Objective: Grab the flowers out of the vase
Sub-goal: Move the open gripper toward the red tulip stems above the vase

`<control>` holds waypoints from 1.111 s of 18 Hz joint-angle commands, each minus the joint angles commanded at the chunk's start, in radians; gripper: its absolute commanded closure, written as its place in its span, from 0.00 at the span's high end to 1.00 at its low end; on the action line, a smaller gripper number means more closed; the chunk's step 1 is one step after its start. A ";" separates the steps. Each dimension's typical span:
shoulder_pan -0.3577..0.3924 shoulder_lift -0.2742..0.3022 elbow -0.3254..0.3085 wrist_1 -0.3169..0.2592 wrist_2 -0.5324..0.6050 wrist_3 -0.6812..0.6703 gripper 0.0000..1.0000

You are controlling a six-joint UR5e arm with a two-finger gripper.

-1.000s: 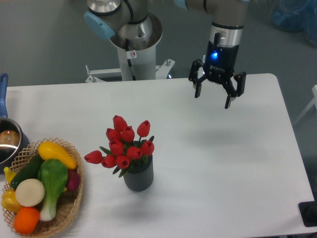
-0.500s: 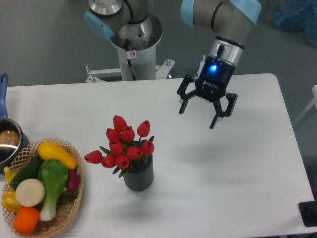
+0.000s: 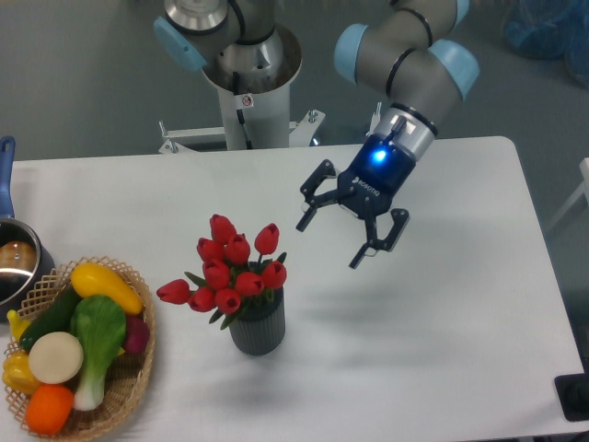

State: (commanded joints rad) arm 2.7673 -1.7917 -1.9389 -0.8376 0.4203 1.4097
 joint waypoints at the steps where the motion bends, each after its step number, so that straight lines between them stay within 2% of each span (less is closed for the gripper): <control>1: -0.008 0.000 0.002 0.000 0.000 -0.002 1.00; 10: -0.038 -0.037 0.017 0.002 0.011 0.012 1.00; 20: -0.113 -0.066 0.032 0.003 0.029 0.031 1.00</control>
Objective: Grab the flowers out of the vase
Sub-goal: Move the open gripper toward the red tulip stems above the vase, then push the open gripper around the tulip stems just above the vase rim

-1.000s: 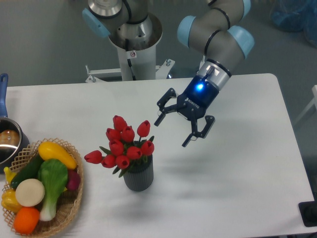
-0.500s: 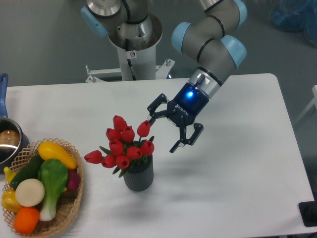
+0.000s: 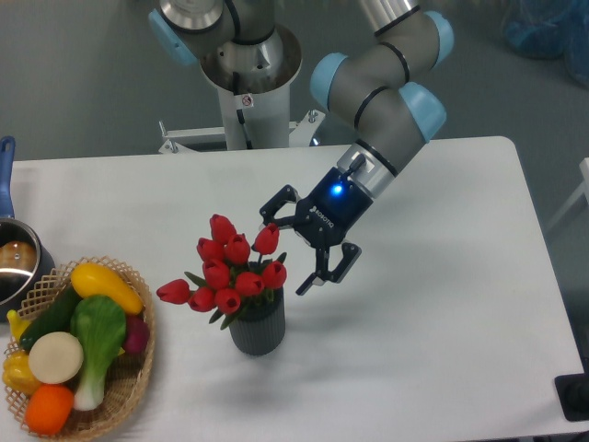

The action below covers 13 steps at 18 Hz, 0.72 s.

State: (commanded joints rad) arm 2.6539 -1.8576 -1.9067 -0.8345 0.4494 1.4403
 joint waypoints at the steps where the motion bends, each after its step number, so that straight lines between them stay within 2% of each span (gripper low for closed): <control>1: 0.000 0.000 -0.003 0.000 -0.002 0.018 1.00; 13: -0.043 -0.021 0.000 0.002 -0.003 0.040 1.00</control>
